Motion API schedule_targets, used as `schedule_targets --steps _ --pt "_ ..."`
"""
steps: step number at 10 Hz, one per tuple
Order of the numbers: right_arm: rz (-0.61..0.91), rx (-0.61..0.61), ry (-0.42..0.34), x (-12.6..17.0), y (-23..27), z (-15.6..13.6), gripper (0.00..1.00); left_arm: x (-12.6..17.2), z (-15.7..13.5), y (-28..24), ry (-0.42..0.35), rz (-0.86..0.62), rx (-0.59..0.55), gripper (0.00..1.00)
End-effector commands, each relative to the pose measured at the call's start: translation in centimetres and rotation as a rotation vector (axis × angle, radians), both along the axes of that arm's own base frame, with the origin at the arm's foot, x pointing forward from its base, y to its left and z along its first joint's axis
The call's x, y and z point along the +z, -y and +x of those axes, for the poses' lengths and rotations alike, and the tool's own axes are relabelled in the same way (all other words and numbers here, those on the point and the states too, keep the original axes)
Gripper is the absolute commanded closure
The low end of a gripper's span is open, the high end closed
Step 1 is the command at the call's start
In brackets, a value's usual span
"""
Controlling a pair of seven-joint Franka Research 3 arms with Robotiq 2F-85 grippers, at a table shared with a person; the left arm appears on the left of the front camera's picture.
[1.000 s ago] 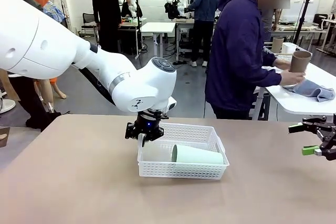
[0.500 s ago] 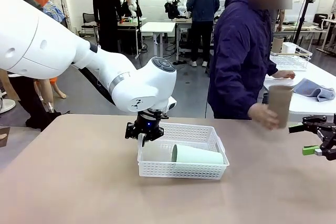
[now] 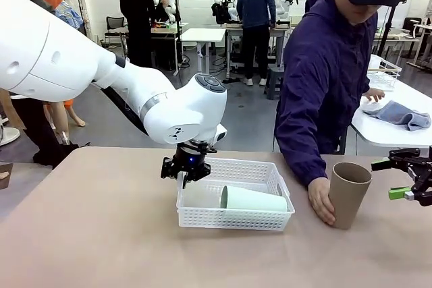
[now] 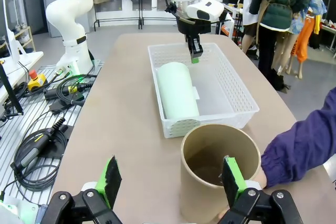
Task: Clean and organize the cups into the basket.
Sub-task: Pick up the Reusable plastic cup from the right side of the table and stack it inside the Organizing basket in the center of the table.
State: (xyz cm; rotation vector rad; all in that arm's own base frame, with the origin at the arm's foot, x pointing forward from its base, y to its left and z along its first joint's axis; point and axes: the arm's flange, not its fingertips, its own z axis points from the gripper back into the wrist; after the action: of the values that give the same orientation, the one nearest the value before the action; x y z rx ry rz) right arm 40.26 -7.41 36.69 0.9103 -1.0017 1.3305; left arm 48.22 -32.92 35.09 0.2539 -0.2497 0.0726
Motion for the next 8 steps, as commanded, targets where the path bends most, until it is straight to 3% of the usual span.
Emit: schedule_targets --steps 1,4,5,6,8 --pt "0.0 0.013 -0.001 0.0 0.2 0.0 0.0 -0.1 -0.1 0.0 -0.002 0.001 0.002 1.0" --pt "0.0 0.0 0.0 0.0 0.0 0.0 0.0 -0.1 -0.1 0.0 -0.002 0.001 0.002 1.0" --pt "0.004 -0.062 0.026 -0.4 1.3 0.7 0.0 -0.1 -0.1 0.0 -0.002 0.001 0.002 1.0" --pt "-0.001 -0.12 0.035 -1.2 2.7 1.1 0.0 -0.1 -0.1 0.0 -0.002 0.001 0.002 1.0" --pt "-0.007 -0.152 -0.021 -4.3 3.9 3.4 0.0 -0.1 -0.1 0.0 -0.002 0.001 0.002 1.0"
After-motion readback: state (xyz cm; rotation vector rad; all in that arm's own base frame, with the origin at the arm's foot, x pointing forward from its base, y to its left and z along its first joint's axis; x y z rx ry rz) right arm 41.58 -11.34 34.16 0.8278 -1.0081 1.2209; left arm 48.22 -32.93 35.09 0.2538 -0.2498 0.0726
